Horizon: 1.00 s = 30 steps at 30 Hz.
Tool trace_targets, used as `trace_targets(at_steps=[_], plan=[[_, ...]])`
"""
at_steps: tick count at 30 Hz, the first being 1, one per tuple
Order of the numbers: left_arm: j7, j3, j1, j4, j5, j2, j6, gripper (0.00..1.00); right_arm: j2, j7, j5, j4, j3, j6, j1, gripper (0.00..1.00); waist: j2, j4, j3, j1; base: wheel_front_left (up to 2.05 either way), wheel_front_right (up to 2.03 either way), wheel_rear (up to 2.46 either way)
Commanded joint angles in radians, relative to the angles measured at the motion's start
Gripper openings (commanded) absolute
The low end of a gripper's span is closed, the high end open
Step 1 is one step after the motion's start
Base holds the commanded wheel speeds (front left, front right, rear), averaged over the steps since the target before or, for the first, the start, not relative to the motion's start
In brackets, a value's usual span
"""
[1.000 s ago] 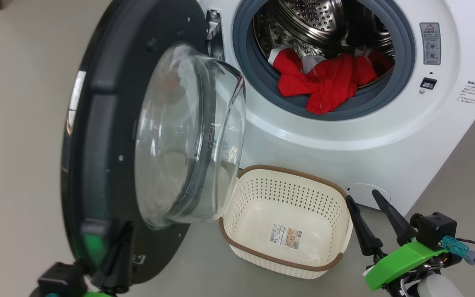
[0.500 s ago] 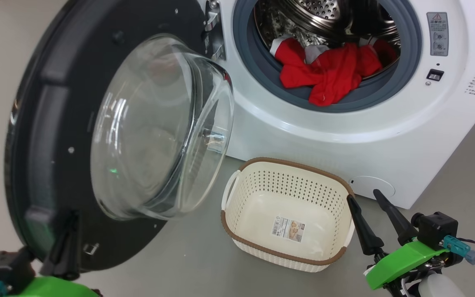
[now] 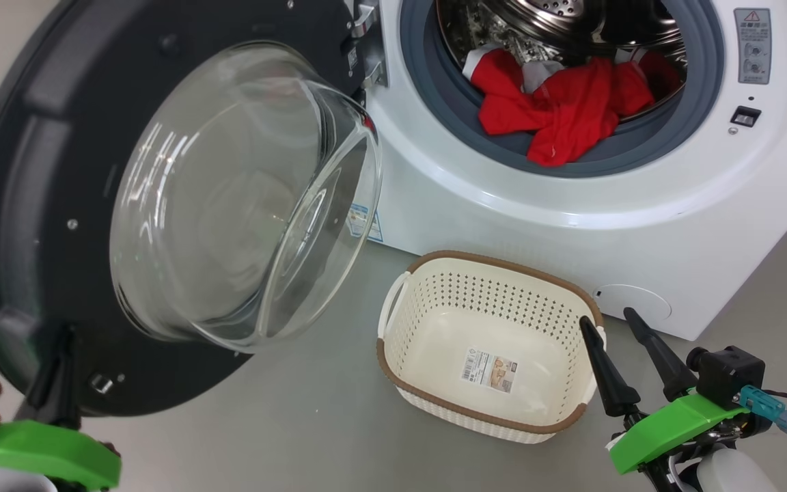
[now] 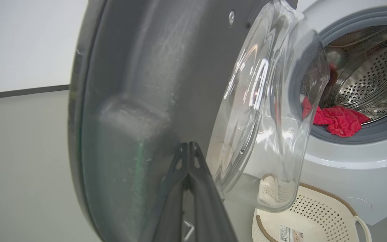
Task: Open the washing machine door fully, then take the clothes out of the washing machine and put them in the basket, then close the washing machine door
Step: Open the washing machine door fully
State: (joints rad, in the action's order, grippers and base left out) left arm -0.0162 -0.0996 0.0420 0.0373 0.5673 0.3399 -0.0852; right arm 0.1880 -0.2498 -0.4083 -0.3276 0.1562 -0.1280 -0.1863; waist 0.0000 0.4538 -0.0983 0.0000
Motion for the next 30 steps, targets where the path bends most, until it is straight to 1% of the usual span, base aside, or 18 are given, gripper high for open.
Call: trace_targets(at_steps=[1, 9, 19, 25, 30], plan=[[0.001, 0.065, 0.065, 0.005, 0.015, 0.053, 0.0, 0.0, -0.001, -0.012, -0.001, 0.024, 0.024, -0.003, -0.029, 1.0, 0.0, 0.004, -0.003, 0.0, 0.0, 0.0, 0.0], [-0.005, 0.074, 0.171, -0.124, 0.03, 0.102, 0.048, 0.0, 0.004, -0.012, -0.002, 0.022, 0.029, -0.003, -0.047, 1.0, 0.0, 0.017, -0.022, 0.0, 0.0, 0.0, 0.0], [0.017, 0.061, 0.294, -0.3, 0.012, 0.155, 0.098, 0.0, 0.005, -0.012, -0.008, 0.017, 0.037, -0.003, -0.06, 1.0, 0.0, 0.013, -0.033, 0.0, 0.0, 0.0, 0.0], [0.04, 0.048, 0.343, -0.388, 0.0, 0.166, 0.117, 0.0, 0.004, -0.012, -0.013, 0.015, 0.038, -0.003, -0.063, 1.0, 0.0, 0.005, -0.034, 0.0, 0.0, 0.0, 0.0], [0.055, 0.037, 0.363, -0.427, -0.005, 0.165, 0.123, 0.0, 0.006, -0.012, -0.014, 0.014, 0.033, -0.003, -0.06, 1.0, 0.0, 0.004, -0.029, 0.0, 0.0, 0.0, 0.0]])
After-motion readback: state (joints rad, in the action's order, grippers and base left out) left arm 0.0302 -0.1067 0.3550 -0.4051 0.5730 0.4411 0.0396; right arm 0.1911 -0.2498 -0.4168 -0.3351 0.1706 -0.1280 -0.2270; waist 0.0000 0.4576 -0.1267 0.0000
